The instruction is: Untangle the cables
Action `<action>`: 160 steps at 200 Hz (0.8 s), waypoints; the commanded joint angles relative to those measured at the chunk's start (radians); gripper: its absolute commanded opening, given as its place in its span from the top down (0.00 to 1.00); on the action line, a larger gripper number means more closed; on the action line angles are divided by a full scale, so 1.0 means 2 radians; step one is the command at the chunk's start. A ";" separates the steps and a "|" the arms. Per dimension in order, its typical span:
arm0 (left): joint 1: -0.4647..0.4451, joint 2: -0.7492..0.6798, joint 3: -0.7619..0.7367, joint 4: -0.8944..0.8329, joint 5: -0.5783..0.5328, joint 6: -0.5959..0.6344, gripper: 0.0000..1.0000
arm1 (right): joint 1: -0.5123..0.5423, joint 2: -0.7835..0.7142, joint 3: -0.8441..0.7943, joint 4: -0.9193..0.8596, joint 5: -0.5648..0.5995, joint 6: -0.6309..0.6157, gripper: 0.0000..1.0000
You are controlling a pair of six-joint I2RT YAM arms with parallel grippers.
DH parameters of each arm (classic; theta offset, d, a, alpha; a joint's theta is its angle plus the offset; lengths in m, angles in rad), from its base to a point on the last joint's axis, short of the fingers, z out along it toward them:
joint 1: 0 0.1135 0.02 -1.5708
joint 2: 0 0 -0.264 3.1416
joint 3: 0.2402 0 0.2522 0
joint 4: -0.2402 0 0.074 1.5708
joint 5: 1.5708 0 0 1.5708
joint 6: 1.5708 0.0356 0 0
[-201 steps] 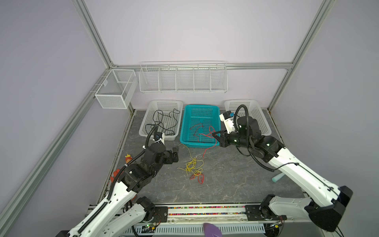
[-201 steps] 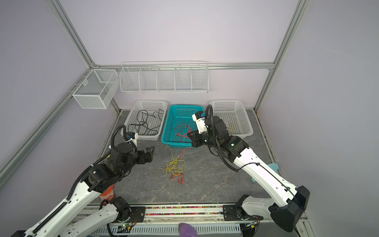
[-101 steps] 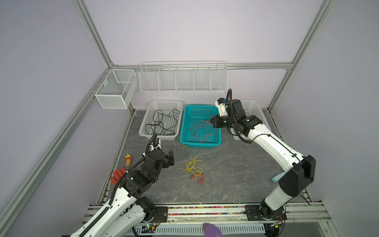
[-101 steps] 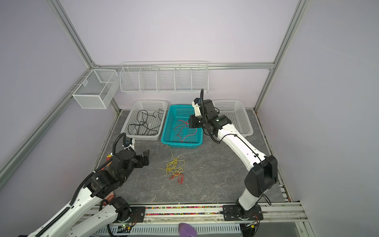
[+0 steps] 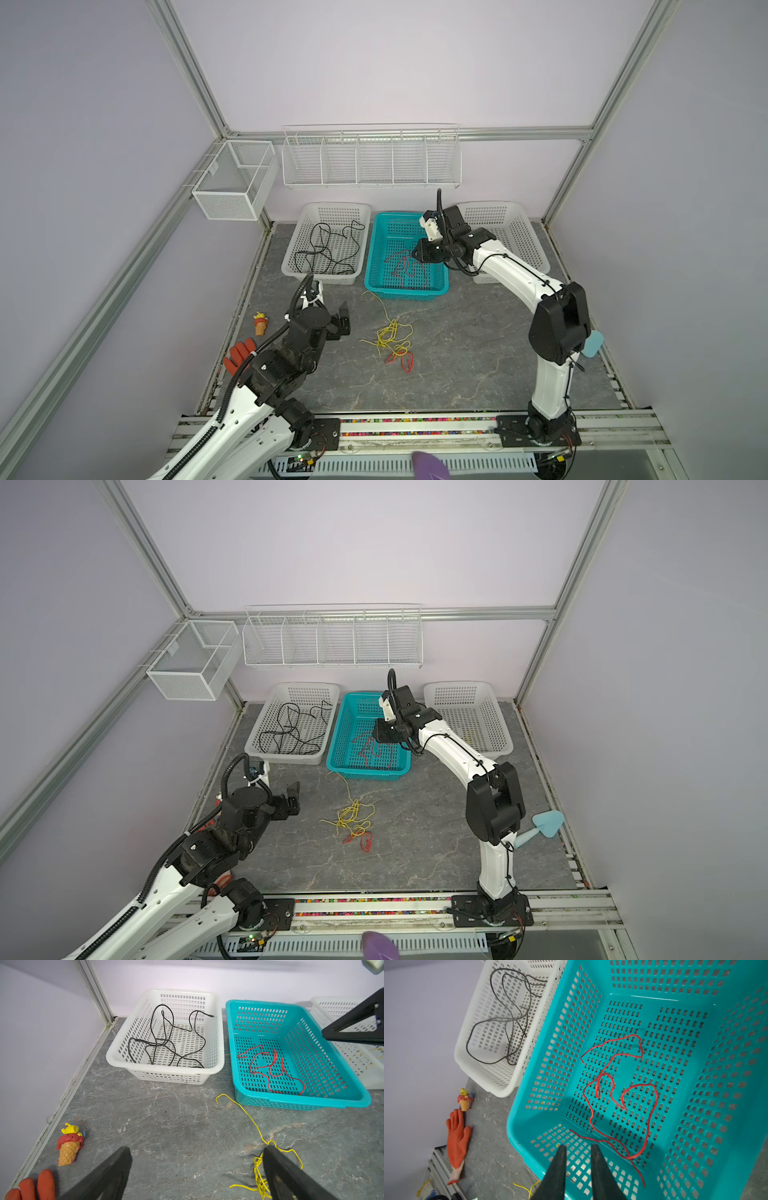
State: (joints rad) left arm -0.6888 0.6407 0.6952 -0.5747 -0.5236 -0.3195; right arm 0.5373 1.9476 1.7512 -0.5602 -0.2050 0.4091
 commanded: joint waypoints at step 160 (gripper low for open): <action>0.002 -0.006 -0.009 0.011 0.035 0.012 0.01 | 0.226 -0.298 -0.399 0.112 0.074 0.038 0.52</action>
State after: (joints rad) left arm -0.6891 0.6312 0.6857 -0.5579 -0.4683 -0.3092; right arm 0.9379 1.3907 1.0302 -0.4225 -0.1013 0.4278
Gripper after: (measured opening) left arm 0.992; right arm 0.476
